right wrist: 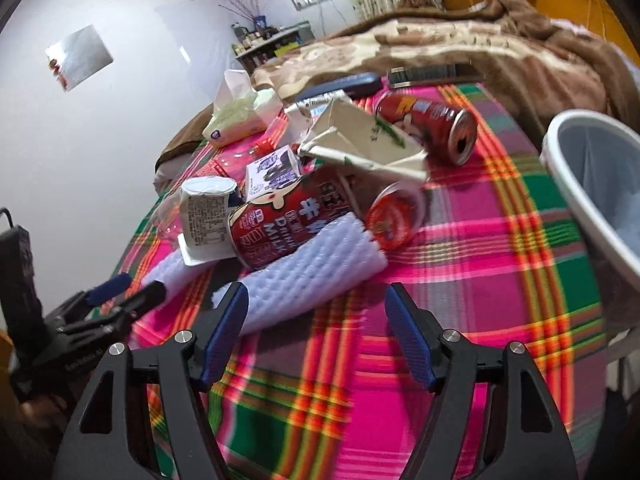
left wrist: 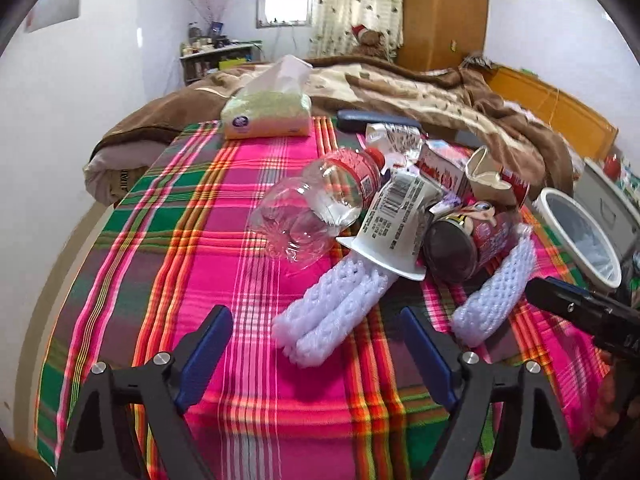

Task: Collect trash
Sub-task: 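Grasp a white foam net with the left gripper while the right gripper grasps another foam net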

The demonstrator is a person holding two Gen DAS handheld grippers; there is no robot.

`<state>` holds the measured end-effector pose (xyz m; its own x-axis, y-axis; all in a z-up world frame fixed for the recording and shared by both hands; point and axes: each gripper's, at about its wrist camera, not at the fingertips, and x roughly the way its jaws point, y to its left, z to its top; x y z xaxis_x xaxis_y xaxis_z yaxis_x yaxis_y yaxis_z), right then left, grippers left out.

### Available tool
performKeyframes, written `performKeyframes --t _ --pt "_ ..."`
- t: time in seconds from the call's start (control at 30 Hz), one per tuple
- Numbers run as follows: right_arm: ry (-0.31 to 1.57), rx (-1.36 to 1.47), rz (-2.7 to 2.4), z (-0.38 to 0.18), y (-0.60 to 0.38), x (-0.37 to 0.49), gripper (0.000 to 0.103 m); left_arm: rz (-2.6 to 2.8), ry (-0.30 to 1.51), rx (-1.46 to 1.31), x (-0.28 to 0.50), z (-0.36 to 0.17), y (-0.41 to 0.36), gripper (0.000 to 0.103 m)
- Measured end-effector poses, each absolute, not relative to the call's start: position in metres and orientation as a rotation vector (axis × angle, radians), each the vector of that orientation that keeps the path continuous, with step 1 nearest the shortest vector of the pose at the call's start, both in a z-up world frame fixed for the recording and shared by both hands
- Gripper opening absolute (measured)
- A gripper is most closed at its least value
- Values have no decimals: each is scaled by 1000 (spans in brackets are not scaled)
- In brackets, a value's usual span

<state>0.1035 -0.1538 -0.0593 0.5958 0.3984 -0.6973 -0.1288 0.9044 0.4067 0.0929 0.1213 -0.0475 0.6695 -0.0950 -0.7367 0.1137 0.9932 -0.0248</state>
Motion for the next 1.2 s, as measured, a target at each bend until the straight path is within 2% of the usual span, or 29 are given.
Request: performKeyframes --t 0.27,0.33,0.37,0.5,0.57,0.67,0.7,0.97,1.2 --pt "931 363 288 -65 -138 119 72 -180 864 43 109 -57 122 70" --pt "933 356 265 -65 -136 122 65 -190 871 39 112 -58 121 60" --pt "935 352 255 -66 -135 124 60 -200 873 33 113 -58 121 59" --pt "944 333 230 -66 -135 125 55 -237 886 33 114 -59 116 53" --pt "942 312 226 -65 -133 125 49 -249 889 38 114 -60 114 46" --pt "932 302 227 -63 -134 121 35 -262 895 33 113 -60 110 40" --pt "926 295 225 -62 -134 120 22 -267 894 32 110 -59 108 38" --pt "924 315 245 -60 -147 117 16 -300 894 -46 85 -53 99 28" --pt "904 310 241 -48 -168 105 15 -325 905 -108 56 -52 90 28"
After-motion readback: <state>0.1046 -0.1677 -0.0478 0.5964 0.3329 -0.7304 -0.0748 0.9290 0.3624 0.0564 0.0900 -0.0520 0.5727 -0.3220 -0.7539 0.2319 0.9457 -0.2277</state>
